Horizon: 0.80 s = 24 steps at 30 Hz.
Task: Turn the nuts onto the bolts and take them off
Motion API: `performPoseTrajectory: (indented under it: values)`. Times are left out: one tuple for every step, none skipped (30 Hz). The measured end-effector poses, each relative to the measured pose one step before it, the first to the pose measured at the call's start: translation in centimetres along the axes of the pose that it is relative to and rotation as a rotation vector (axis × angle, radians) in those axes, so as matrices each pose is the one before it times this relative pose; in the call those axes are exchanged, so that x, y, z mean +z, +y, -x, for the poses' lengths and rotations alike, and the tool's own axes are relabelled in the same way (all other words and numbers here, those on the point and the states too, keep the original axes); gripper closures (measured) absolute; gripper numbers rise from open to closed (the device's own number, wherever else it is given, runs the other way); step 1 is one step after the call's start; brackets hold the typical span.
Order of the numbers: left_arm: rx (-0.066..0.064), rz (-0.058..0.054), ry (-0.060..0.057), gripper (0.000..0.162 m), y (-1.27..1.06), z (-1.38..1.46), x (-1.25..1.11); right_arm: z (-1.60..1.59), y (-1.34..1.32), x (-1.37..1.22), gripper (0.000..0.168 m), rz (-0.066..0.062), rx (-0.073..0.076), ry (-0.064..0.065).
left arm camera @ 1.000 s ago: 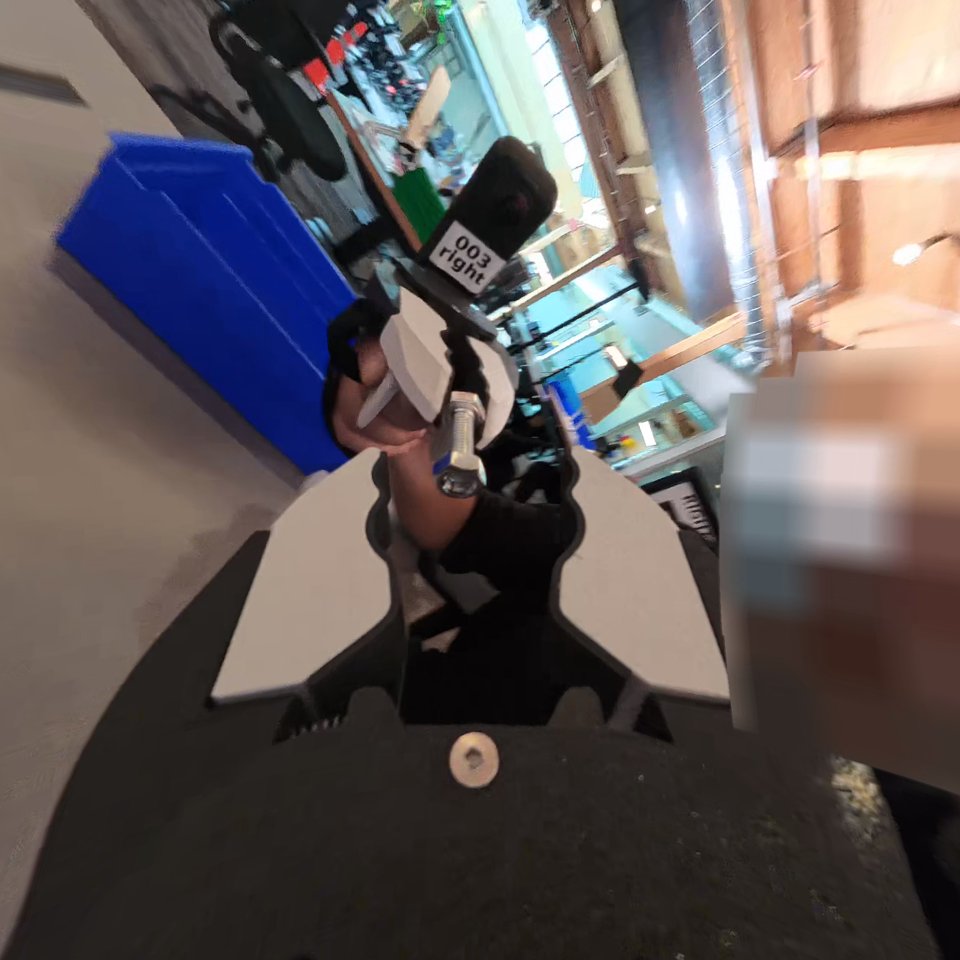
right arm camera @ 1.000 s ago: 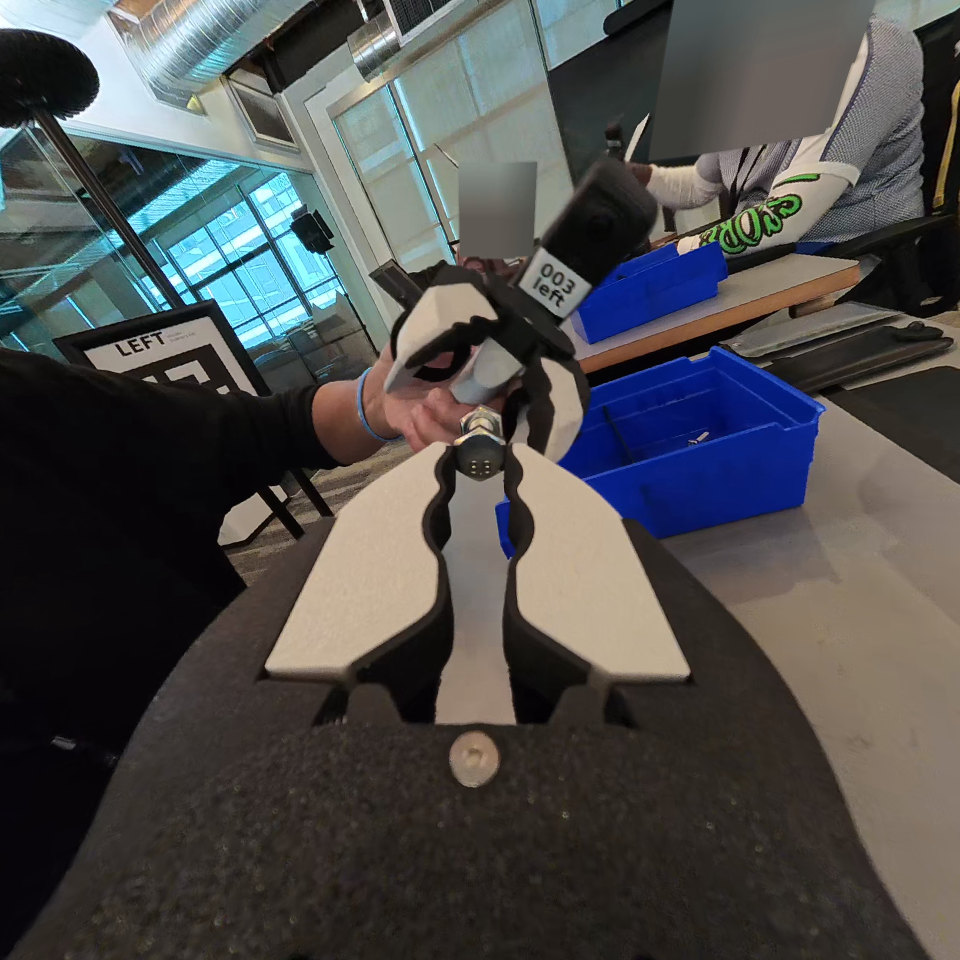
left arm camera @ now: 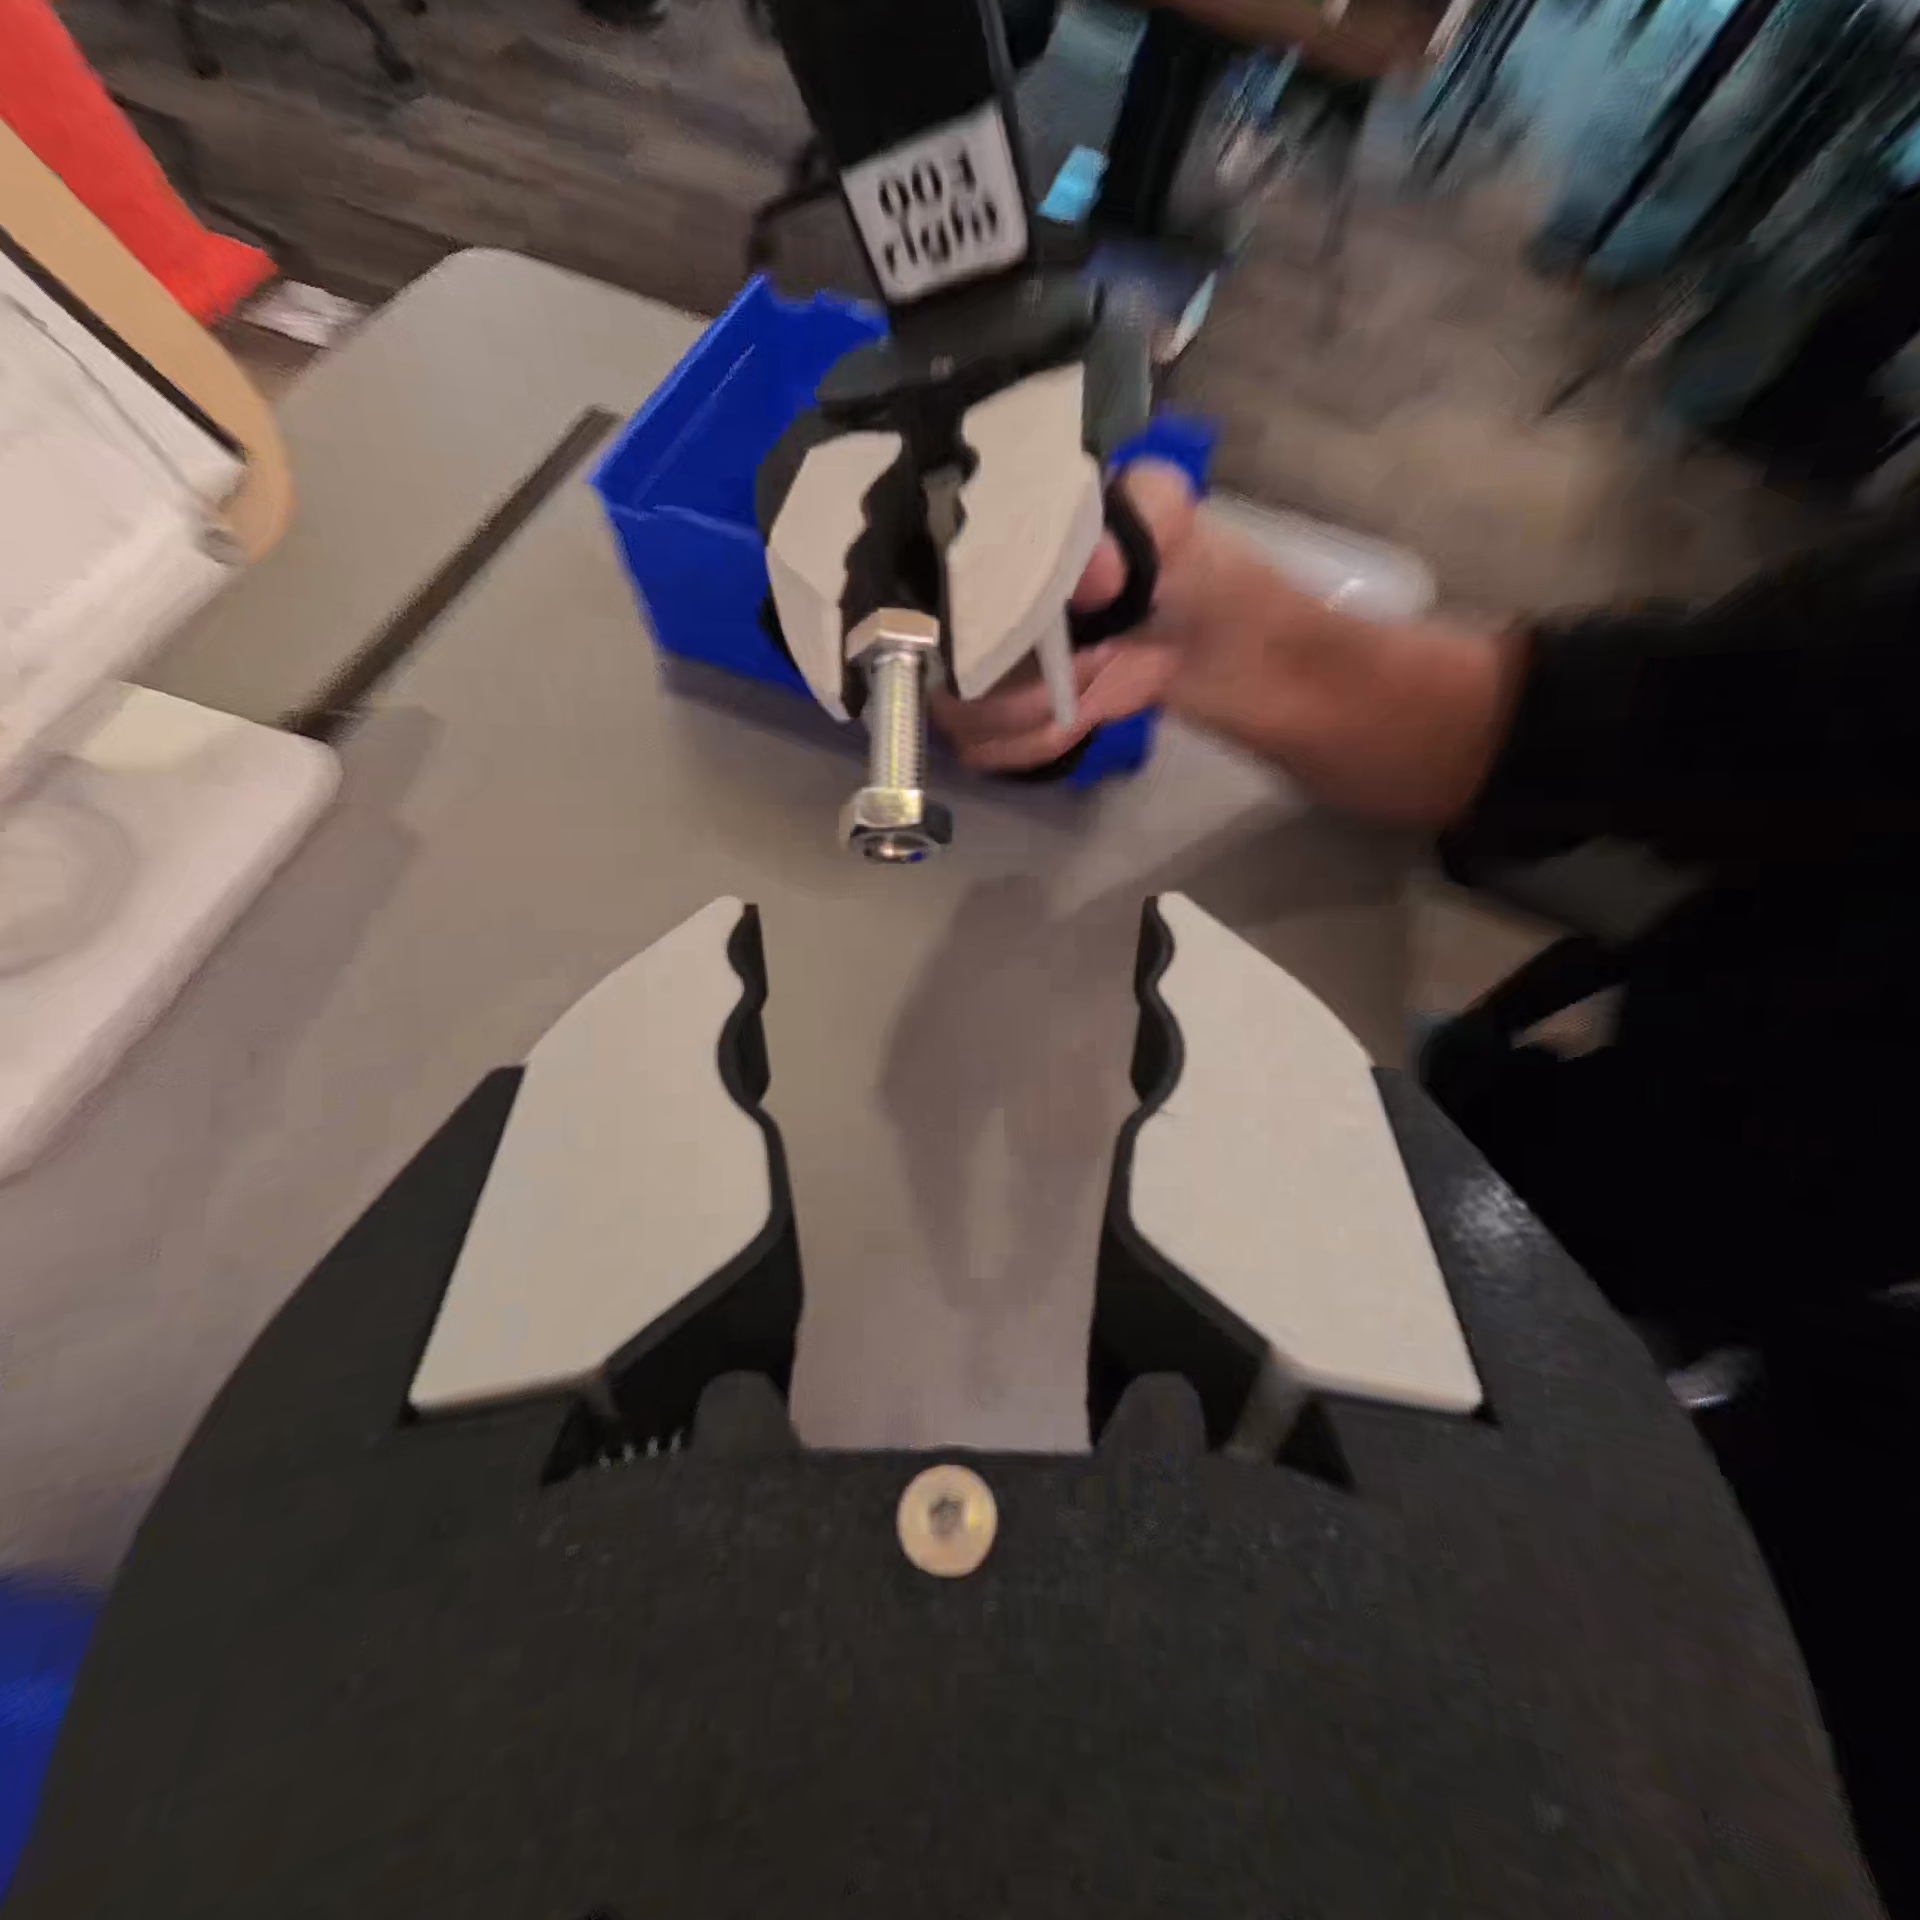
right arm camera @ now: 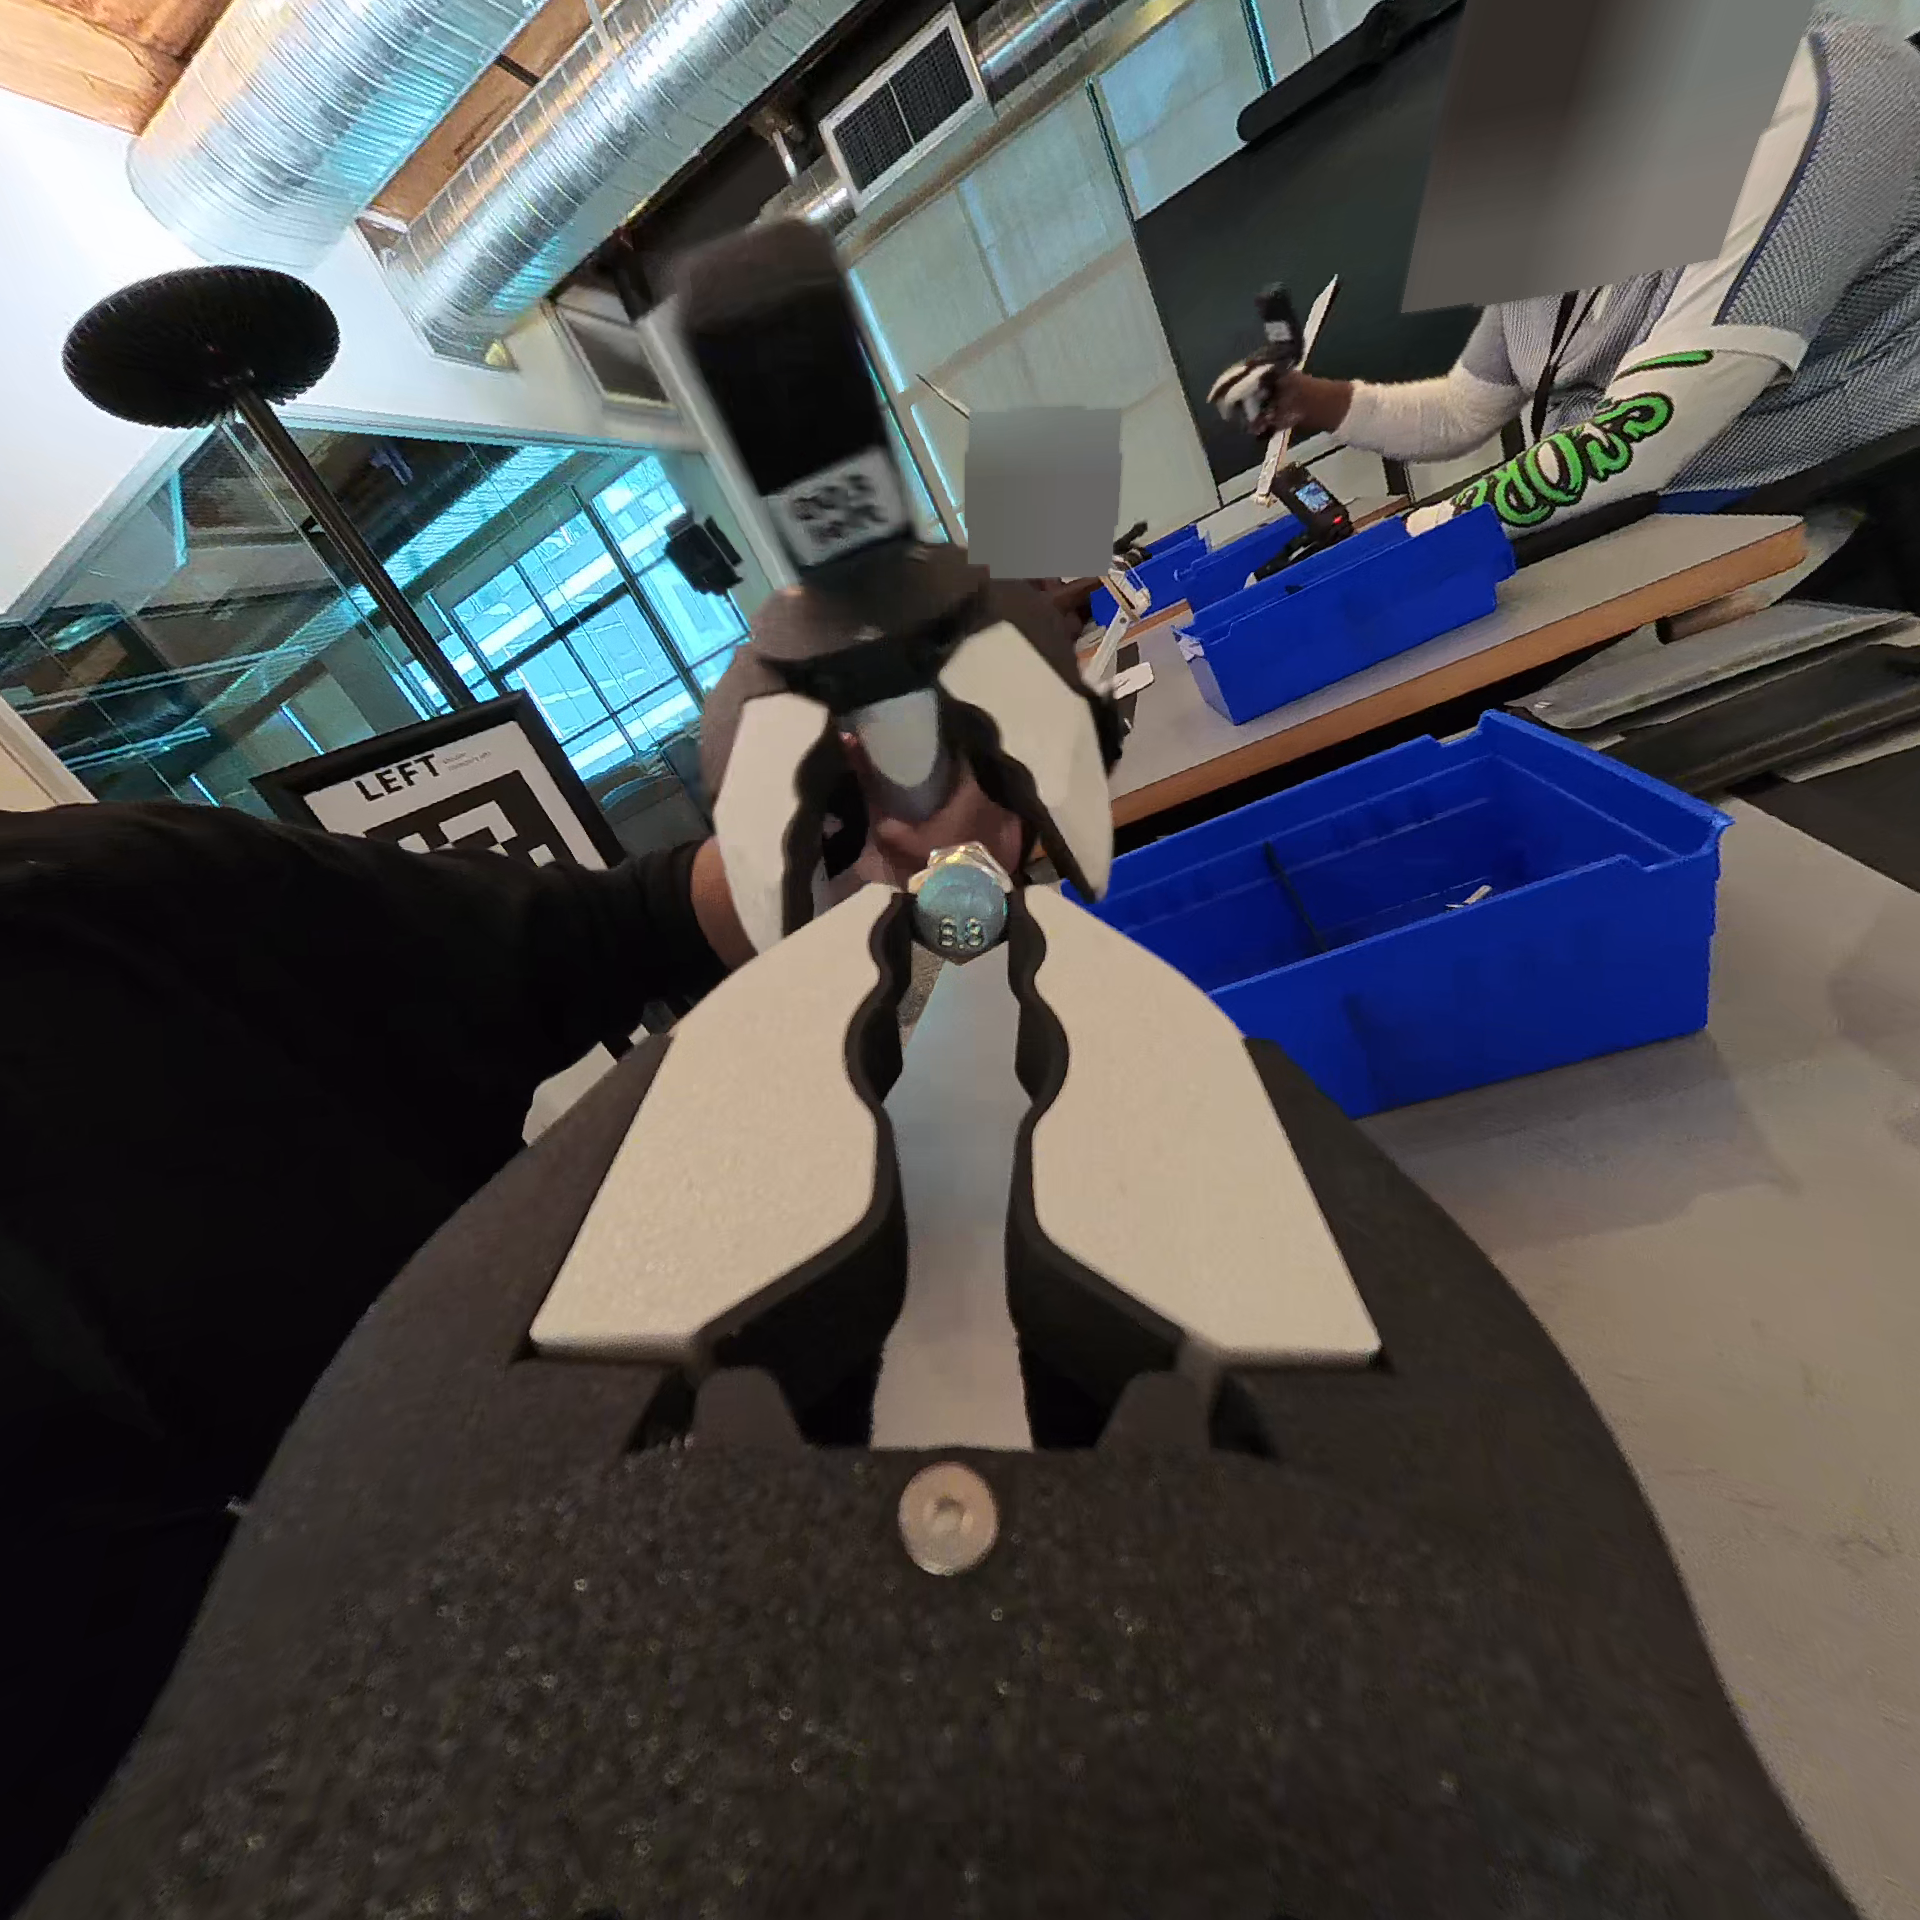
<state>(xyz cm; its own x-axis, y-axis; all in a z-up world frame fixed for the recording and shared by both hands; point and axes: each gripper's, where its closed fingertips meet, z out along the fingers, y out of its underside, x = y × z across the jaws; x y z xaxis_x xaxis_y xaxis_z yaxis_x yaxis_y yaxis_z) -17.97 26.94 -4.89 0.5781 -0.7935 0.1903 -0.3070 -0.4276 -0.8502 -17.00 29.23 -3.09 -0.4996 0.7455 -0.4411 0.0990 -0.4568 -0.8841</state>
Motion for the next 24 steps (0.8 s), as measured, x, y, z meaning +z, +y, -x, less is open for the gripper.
performPoseTrajectory:
  values:
    - [-0.1371,-0.0619,0.0987,0.096,-0.44,-0.095,-0.15,0.047,-0.098,-0.005,0.151,-0.0071,0.0021,-0.0035]
    - [-0.1313,-0.061,0.1043,0.096,-0.492,-0.104,-0.173,0.024,-0.085,-0.002,0.151,-0.0071,0.0011,-0.0021]
    - [-0.1193,-0.0551,0.0998,0.099,-0.459,-0.104,-0.141,-0.02,-0.073,0.024,0.151,-0.0077,-0.0036,0.0029]
    - [-0.0952,-0.0389,0.0762,0.104,-0.273,0.07,-0.08,-0.001,-0.049,0.019,0.151,-0.0051,-0.0052,0.0024]
    - [-0.0668,-0.0307,0.0525,0.109,-0.143,0.2,0.008,0.039,-0.048,0.035,0.151,-0.0043,-0.0059,0.0004]
    - [-0.0469,-0.0201,0.0371,0.108,0.02,0.228,0.133,0.017,-0.059,0.007,0.151,-0.0039,-0.0049,0.0025]
    - [-0.0348,-0.017,0.0262,0.11,0.057,0.228,0.187,-0.011,-0.011,0.013,0.151,0.0,-0.004,0.0036]
    - [-0.029,-0.0173,0.0261,0.111,0.009,0.133,0.205,-0.058,0.048,0.016,0.151,0.0047,-0.0064,0.0063]
    - [-0.0247,-0.0174,0.0325,0.112,-0.055,-0.05,0.184,-0.062,0.073,0.017,0.151,0.0049,-0.0086,0.0072]
    - [-0.0226,-0.0199,0.0312,0.117,-0.163,-0.085,0.097,-0.074,0.078,0.033,0.151,0.0052,-0.0049,0.0063]
    - [-0.0164,-0.0209,0.0256,0.121,-0.245,-0.103,0.026,-0.074,0.105,0.041,0.151,0.006,-0.0036,0.0057]
    - [-0.0084,-0.0209,0.02,0.13,-0.306,-0.115,-0.03,-0.063,0.083,0.045,0.151,0.0043,-0.0035,0.0053]
    - [0.0017,-0.0108,0.0086,0.141,-0.201,-0.066,-0.062,-0.037,0.059,0.03,0.151,0.0024,-0.0017,0.0035]
    - [0.0136,0.0044,-0.0158,0.143,-0.04,0.158,-0.033,-0.068,0.03,0.007,0.151,0.001,0.001,0.0045]
    - [0.0296,0.0167,-0.0265,0.143,0.082,0.122,-0.01,-0.072,0.066,-0.011,0.151,0.0042,0.001,0.0038]
    - [0.0524,0.0229,-0.0425,0.143,0.091,0.121,-0.026,-0.058,0.117,0.004,0.151,0.0073,0.0051,0.002]
    - [0.0813,0.0295,-0.0644,0.143,0.065,0.179,-0.064,-0.097,0.138,0.03,0.151,0.0071,0.0055,0.0051]
    - [0.1065,0.035,-0.0784,0.144,0.027,0.175,-0.071,-0.118,0.128,0.046,0.151,0.0062,0.0092,0.0034]
    - [0.1225,0.0521,-0.0816,0.144,0.131,0.156,-0.06,-0.057,0.132,0.065,0.151,0.0061,0.0167,-0.0033]
    - [0.1344,0.0593,-0.0896,0.144,0.182,0.207,-0.062,-0.119,0.143,0.056,0.151,0.0073,0.0228,-0.0021]
    - [0.1375,0.0598,-0.0952,0.144,0.185,0.29,-0.019,-0.164,0.121,0.047,0.151,0.0031,0.022,0.0007]
    - [0.1451,0.0646,-0.0892,0.144,0.266,0.212,0.037,-0.128,0.11,0.029,0.151,0.0021,0.0307,-0.005]
    - [0.1485,0.061,-0.0894,0.144,0.247,0.198,0.068,-0.147,0.079,0.01,0.151,0.0007,0.0356,-0.0051]
    - [0.1472,0.0548,-0.0863,0.144,0.229,0.182,0.095,-0.138,0.055,-0.019,0.151,-0.0016,0.0312,-0.0052]
